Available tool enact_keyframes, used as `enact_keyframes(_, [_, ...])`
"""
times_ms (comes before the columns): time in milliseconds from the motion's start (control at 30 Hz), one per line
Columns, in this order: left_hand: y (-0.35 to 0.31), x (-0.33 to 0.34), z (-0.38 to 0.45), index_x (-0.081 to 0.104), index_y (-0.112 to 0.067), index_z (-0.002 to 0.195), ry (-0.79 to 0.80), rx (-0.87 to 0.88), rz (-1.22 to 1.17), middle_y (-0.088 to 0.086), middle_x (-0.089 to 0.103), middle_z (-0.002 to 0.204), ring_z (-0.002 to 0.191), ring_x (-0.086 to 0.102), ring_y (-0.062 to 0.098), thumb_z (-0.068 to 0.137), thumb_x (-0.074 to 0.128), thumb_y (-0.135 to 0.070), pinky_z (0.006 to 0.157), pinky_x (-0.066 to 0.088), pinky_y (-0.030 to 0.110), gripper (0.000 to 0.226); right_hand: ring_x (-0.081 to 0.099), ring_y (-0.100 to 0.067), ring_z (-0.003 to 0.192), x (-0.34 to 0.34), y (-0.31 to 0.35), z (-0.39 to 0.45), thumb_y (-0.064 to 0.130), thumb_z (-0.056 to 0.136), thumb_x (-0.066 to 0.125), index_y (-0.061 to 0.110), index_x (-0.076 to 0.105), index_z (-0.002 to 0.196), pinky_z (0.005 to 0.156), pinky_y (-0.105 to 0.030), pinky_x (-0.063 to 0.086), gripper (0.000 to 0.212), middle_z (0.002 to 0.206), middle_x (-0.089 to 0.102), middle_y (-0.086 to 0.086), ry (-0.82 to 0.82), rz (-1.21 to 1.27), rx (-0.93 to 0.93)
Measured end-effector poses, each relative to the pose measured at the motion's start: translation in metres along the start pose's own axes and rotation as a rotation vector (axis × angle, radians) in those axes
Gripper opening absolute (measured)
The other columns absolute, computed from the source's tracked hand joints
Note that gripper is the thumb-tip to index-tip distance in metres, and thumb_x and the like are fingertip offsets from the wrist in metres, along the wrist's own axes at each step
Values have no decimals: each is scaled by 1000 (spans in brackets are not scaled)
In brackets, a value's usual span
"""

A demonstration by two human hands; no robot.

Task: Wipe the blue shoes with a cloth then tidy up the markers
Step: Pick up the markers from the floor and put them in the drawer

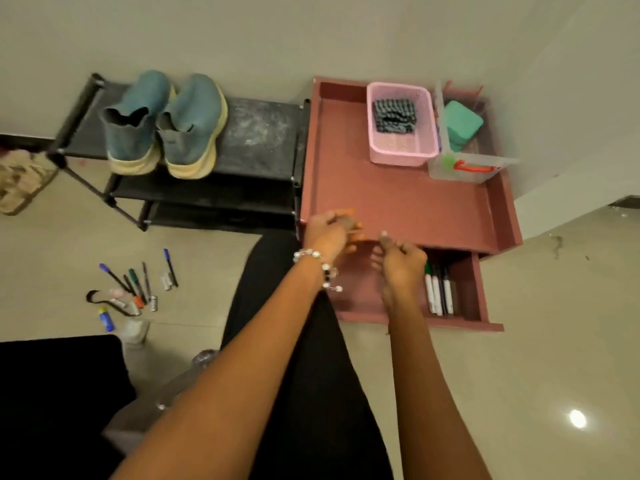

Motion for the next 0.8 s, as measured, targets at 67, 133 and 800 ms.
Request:
enact_keyframes(67, [-36, -59, -11, 61, -16, 97, -85, 102, -81, -1, 67, 73, 53, 62, 8, 96, 53, -9, 53, 49, 22, 11, 57, -11, 48, 49, 33, -21, 21, 89, 64, 13, 56, 70, 45, -22, 48, 22, 61, 60, -6, 98, -5, -82])
enact_keyframes(133, [-58, -128, -18, 62, -16, 99, -218, 150, -142, 1, 68, 76, 58, 63, 10, 95, 53, -10, 58, 50, 24, 12, 57, -13, 49, 105, 59, -49, 23, 91, 62, 15, 57, 67, 47, -24, 48, 26, 59, 59, -4, 235, -41, -167])
enact_keyframes(800, [156, -550, 66, 64, -12, 91, -781, -418, -375, 5, 69, 83, 70, 63, 19, 92, 53, -13, 63, 49, 30, 11, 54, -16, 53, 467, -276, -115, 27, 92, 58, 6, 63, 90, 48, -21, 42, 22, 74, 63, -10, 1004, -1114, 140])
Point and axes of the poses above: each hand's wrist, its own z-axis towards the middle knuckle, its own x-axis out of the palm, y = z × x, the point moved 7 cm from there along z, towards the middle knuckle
